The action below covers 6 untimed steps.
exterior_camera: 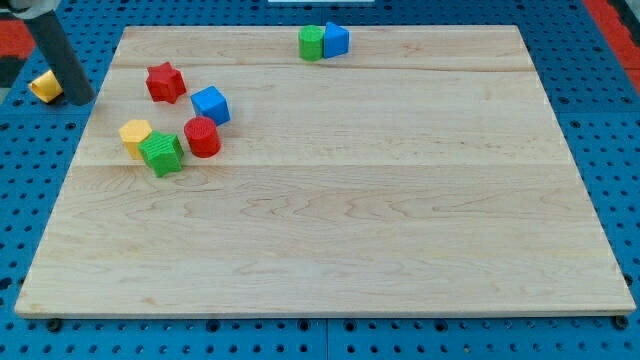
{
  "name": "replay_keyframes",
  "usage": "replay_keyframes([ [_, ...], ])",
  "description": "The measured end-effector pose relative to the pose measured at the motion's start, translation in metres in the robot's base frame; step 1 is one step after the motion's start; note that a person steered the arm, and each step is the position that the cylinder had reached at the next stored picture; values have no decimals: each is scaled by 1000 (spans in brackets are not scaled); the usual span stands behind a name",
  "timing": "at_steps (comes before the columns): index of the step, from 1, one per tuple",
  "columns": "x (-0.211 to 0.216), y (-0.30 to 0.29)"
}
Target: Move the red star to the top center of the board
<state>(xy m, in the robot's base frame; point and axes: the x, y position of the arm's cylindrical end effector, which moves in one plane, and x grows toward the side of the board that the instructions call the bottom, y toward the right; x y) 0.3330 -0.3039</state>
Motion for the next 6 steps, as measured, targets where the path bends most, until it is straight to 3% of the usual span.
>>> replay_keyframes([
  [1, -21, 52],
  [4, -22, 290],
  [5, -23, 309],
  [6, 39, 328],
])
